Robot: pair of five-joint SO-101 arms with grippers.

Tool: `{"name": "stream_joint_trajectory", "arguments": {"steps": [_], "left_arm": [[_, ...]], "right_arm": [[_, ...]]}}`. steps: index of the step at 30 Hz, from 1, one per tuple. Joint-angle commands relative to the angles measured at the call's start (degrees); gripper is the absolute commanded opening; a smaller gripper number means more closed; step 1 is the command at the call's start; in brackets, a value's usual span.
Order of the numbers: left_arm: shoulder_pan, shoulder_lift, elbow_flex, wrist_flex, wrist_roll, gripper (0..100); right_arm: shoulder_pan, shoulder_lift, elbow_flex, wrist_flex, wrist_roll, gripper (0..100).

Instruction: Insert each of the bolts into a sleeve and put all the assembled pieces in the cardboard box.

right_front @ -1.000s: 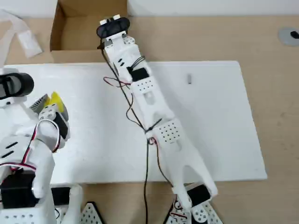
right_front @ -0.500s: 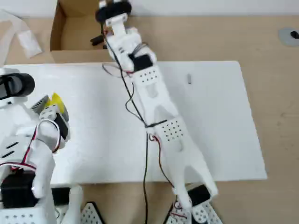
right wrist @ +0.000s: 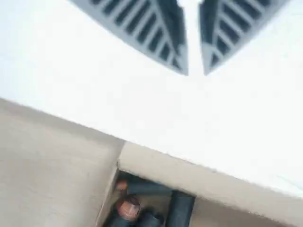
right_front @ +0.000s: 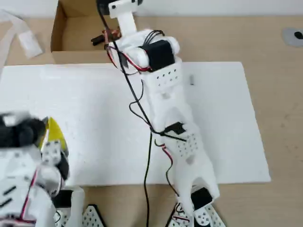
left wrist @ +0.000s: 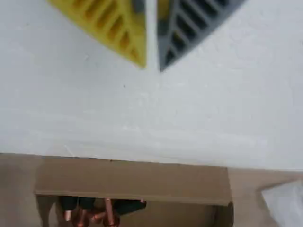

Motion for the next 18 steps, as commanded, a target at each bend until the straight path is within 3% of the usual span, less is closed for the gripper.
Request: {"name": "stream_joint_trajectory", "arguments": {"steps": [1,4,7,14,18], "left_arm": [[0.88,-6.55,6.77,-0.53,-0.88,1],[0.53,-9.01,15.38,-3.08,-0.53,1],[0.97,-8.66,16.09,-4.13,-0.44,1],[0.7,-8.4,20.66,-4.22,-0.88,1],[0.97,-8.4,25.49,-4.66,-0.88,1]], "right_arm": [[2.77,-9.36,-0.66,1.49,-0.53,0.9],[3.74,-16.84,5.67,1.49,-0.44,0.9],[3.74,-28.53,19.56,1.49,-0.44,0.9],[5.05,-64.22,69.76,0.97,-0.26,0.9],[9.54,-82.24,98.51,-6.24,-0.18,0.9]]}}
